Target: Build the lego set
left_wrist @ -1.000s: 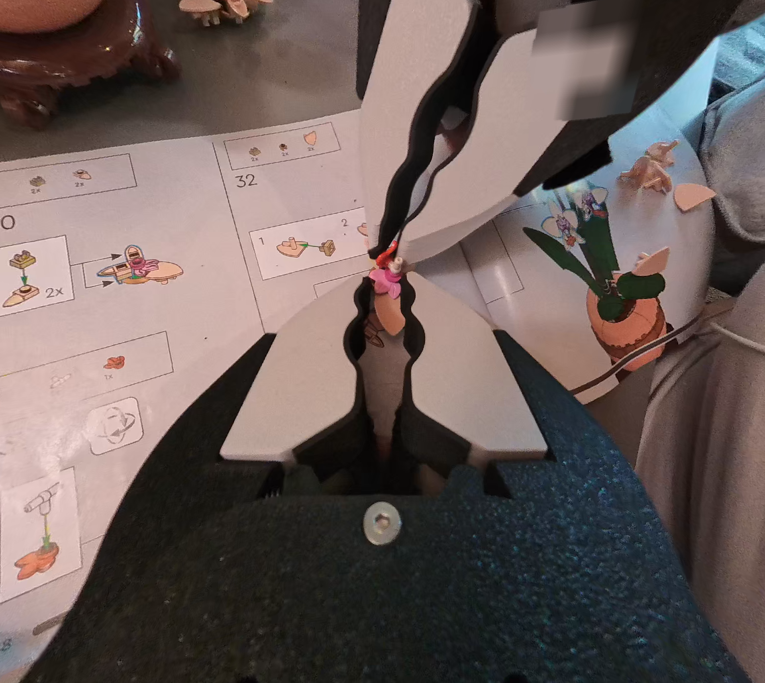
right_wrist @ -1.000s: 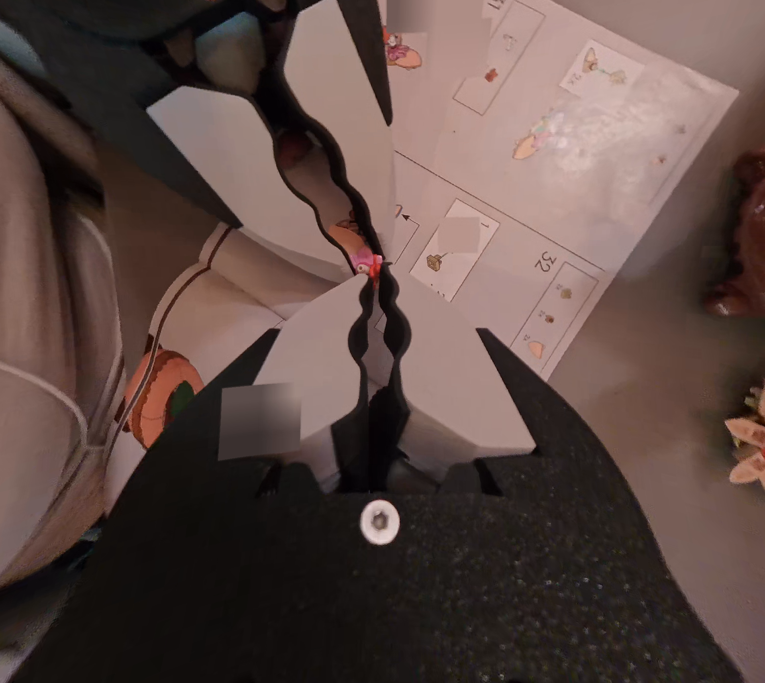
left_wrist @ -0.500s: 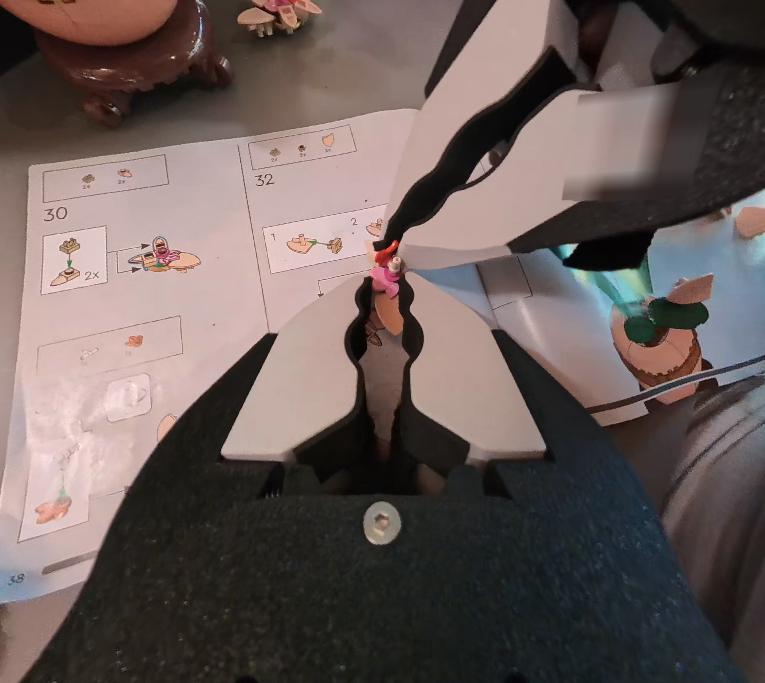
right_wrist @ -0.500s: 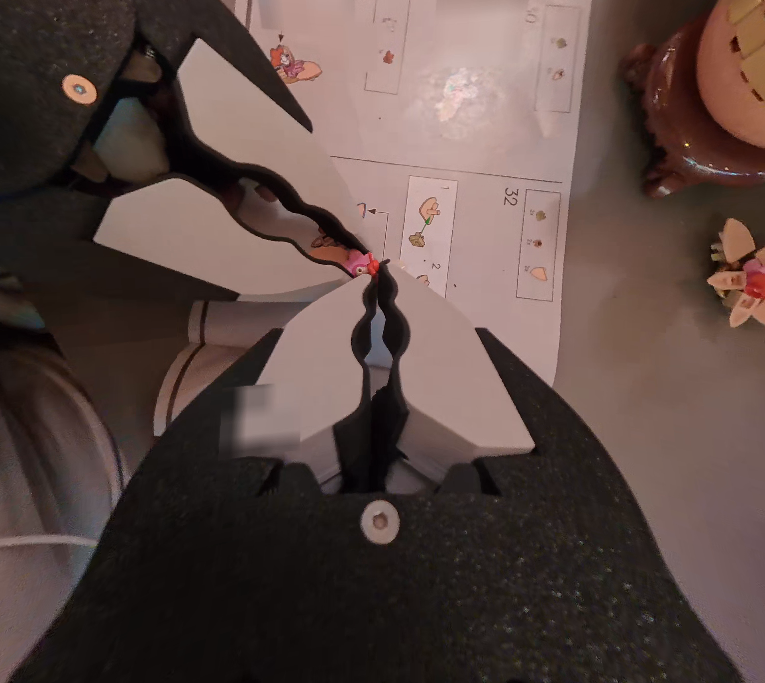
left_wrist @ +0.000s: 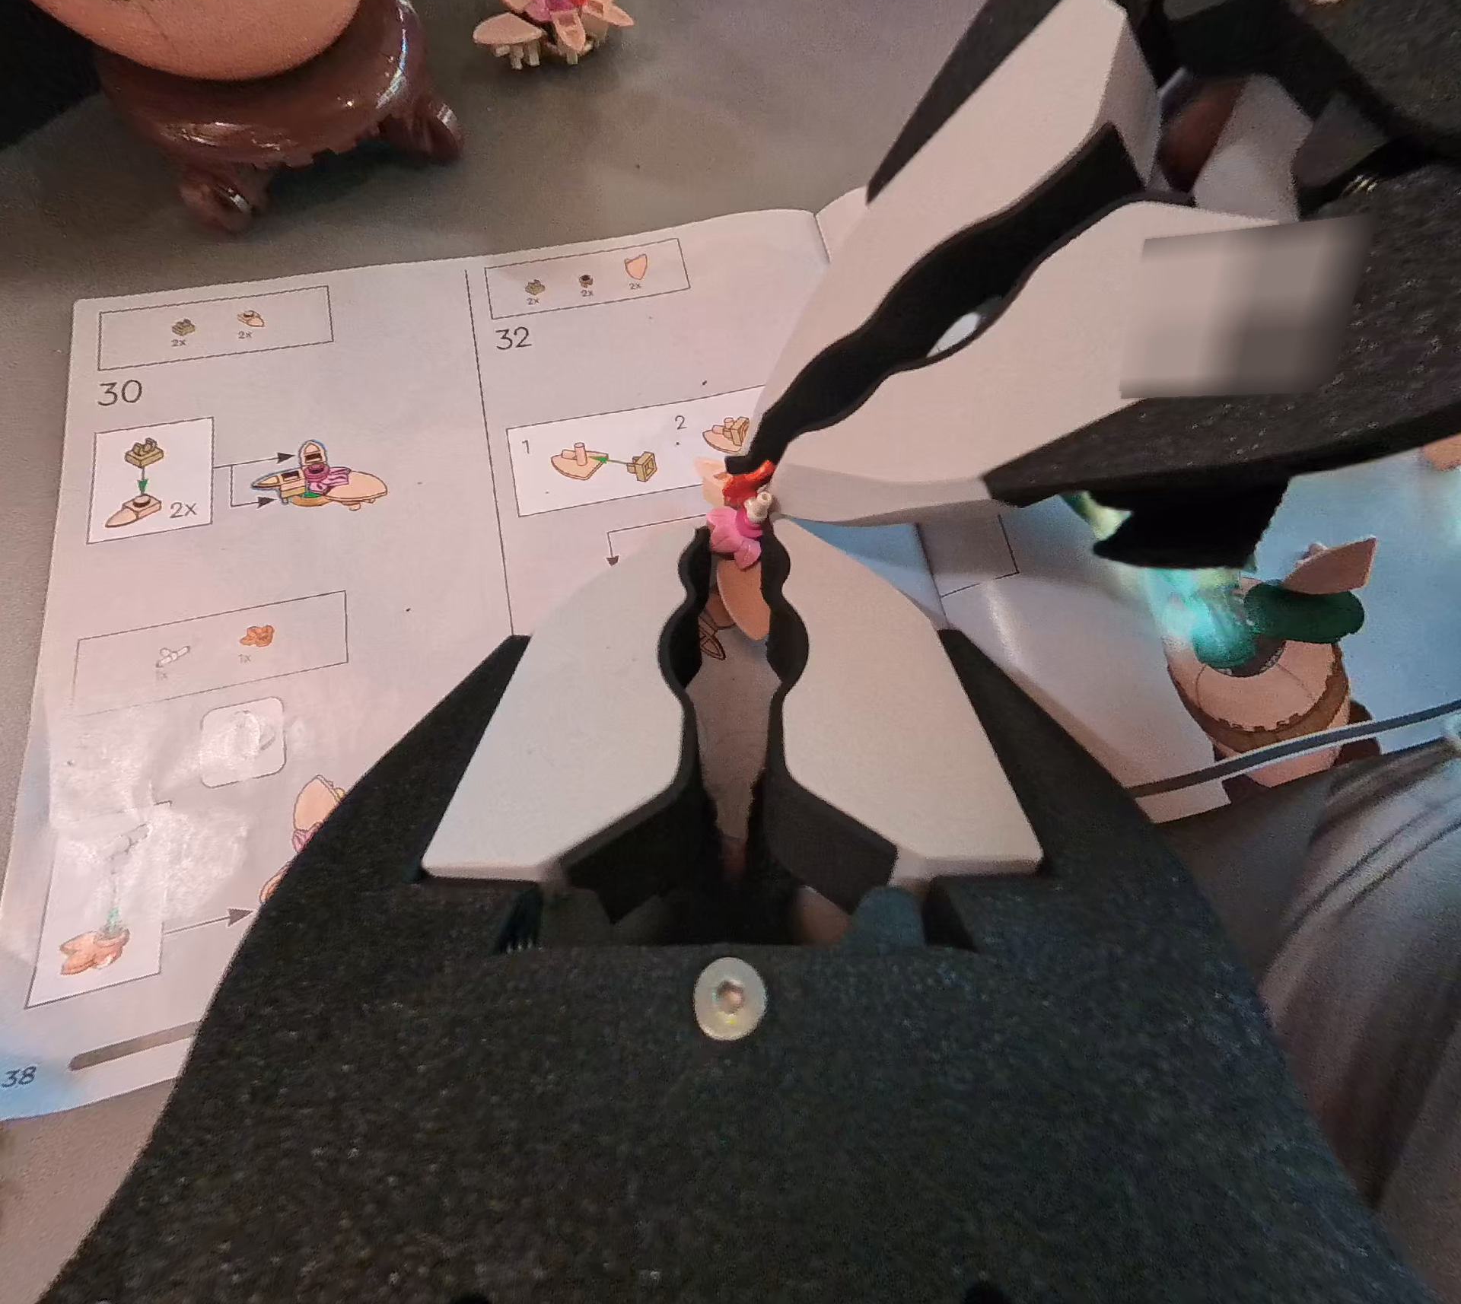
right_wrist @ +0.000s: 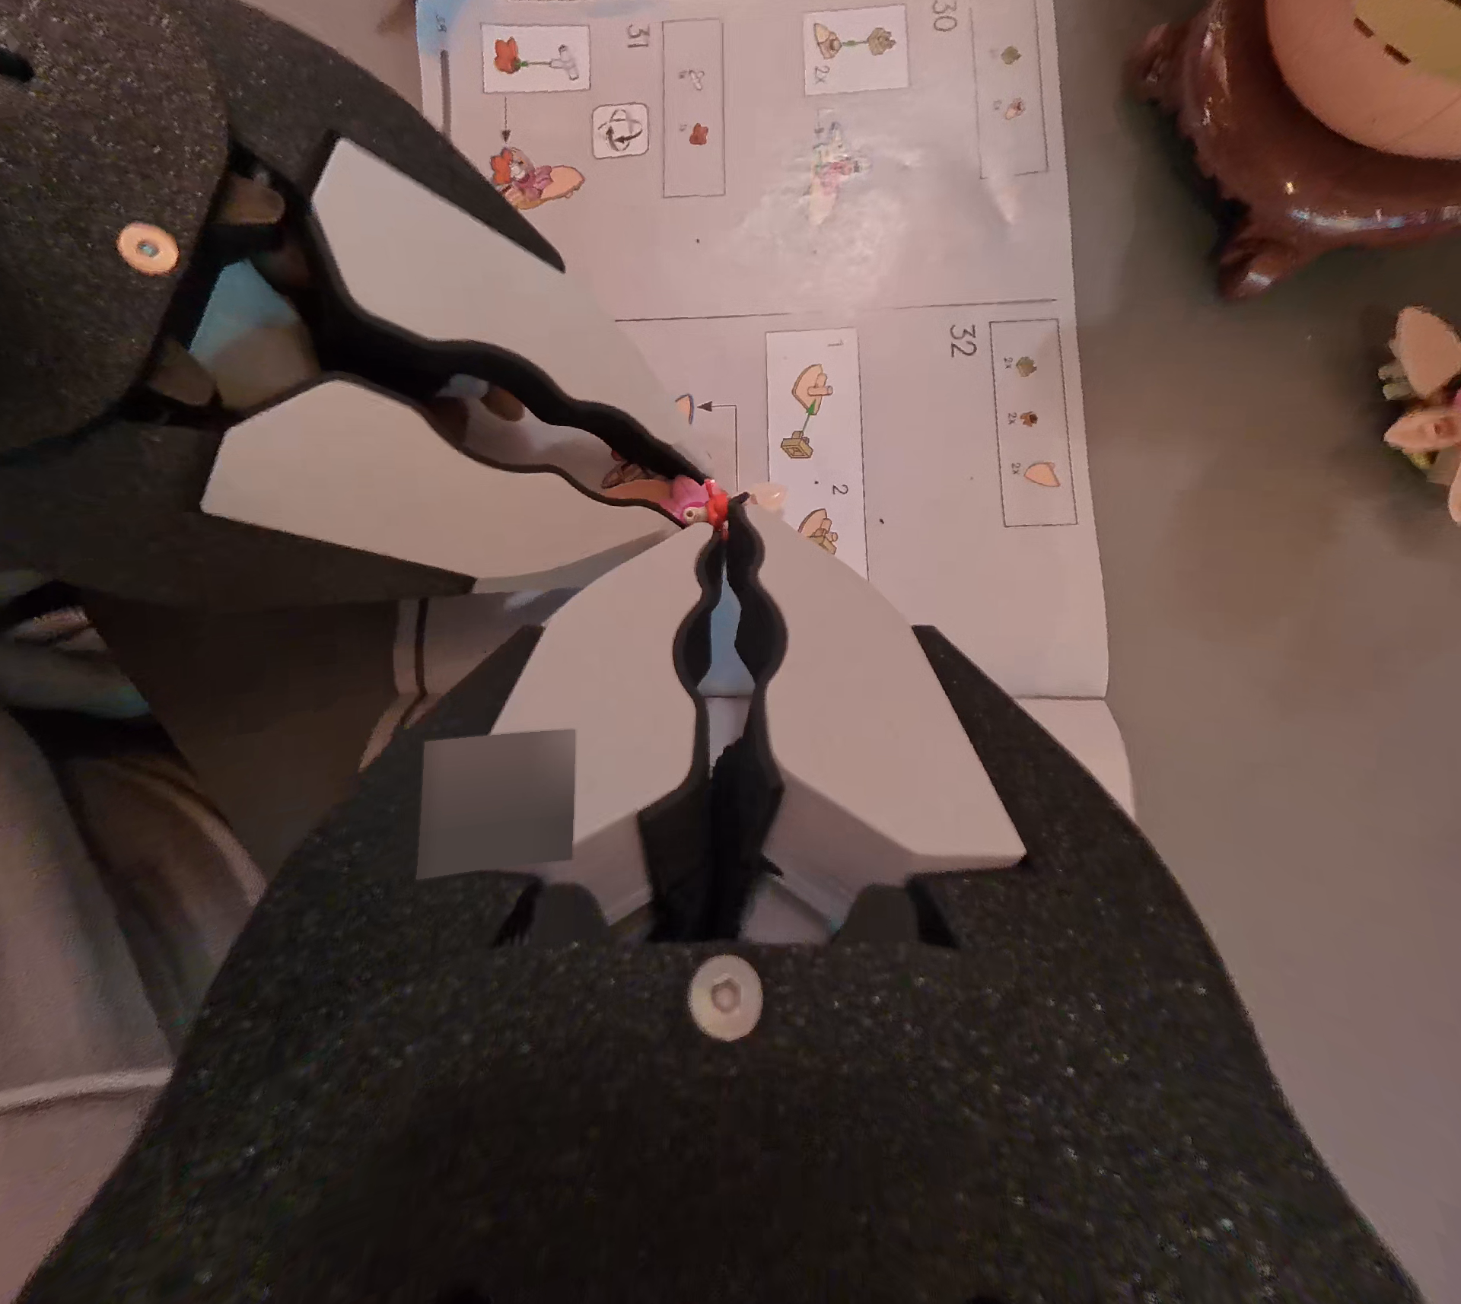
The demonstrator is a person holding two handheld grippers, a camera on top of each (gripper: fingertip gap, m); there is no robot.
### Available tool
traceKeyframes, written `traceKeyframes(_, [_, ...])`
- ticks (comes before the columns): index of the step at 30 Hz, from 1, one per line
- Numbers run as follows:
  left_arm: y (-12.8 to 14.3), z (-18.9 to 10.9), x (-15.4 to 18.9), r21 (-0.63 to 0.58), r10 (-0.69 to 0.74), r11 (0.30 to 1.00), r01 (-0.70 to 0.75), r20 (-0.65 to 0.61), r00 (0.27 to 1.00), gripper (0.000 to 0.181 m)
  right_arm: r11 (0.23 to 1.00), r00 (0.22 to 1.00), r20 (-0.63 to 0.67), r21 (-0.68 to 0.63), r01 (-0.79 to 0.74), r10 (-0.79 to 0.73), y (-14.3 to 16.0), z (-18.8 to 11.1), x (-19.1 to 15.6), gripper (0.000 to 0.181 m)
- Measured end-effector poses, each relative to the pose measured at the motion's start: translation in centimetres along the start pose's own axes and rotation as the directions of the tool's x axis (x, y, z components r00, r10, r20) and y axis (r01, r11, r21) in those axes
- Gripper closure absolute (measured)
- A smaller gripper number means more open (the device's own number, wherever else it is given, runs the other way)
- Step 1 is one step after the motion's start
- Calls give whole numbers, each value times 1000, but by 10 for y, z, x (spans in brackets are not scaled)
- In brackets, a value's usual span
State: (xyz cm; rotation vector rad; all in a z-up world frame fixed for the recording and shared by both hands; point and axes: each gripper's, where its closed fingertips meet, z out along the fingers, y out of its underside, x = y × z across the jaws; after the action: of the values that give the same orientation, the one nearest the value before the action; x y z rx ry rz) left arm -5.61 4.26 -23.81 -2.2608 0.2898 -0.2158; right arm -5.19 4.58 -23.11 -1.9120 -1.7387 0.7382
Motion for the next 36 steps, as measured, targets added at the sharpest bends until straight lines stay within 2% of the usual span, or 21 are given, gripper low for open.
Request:
traceKeyframes(2, [0,0,3,-3,-15,1000,15,-38,999,169,988,987,54,-26,151,-150,1,-1,1,179])
traceKeyframes(3, [0,0,3,-5,-26,1000,25,-54,998,169,969,965,114,-48,241,-234,4,-3,0,171])
traceKeyframes(5, [1,0,3,-7,-31,1000,30,-66,997,169,889,870,230,-41,457,-436,7,-9,6,159])
traceKeyframes(6, [0,0,3,-7,-32,999,31,-67,997,169,834,802,268,5,552,-533,5,-10,10,156])
traceKeyframes(8, [1,0,3,-8,-31,1000,31,-74,997,169,701,620,368,144,699,-693,-2,-15,6,156])
traceKeyframes(10, [1,0,4,-10,-43,999,42,-91,995,169,581,421,436,349,736,-795,-11,-21,-8,156])
traceKeyframes(11, [1,0,4,-12,-49,999,48,-98,994,169,542,338,466,426,724,-818,-14,-21,-14,159])
traceKeyframes(13, [1,0,4,-12,-51,999,50,-103,993,169,509,231,550,429,746,-802,-9,-12,-12,162])
traceKeyframes(18, [1,0,4,-14,-57,998,56,-115,992,169,506,98,656,468,725,-748,-5,-5,-11,165])
traceKeyframes(21, [1,0,4,-16,-60,998,58,-121,991,170,492,65,664,482,725,-745,-2,-1,-11,166])
traceKeyframes(25, [1,0,6,-20,-57,998,55,-141,988,170,522,44,691,500,691,-721,0,-3,-12,166])
traceKeyframes(28, [1,0,7,-22,-56,998,53,-151,987,170,572,44,730,495,654,-682,1,-4,-14,167])
traceKeyframes(30, [1,0,7,-21,-54,998,51,-150,987,170,632,83,765,461,623,-639,1,-4,-14,168])
traceKeyframes(32, [1,0,7,-20,-47,999,45,-143,989,170,684,154,784,405,607,-601,1,-3,-13,169])
traceKeyframes(36, [1,0,7,-18,-40,999,38,-134,990,170,782,362,770,269,563,-525,0,-2,-12,172])
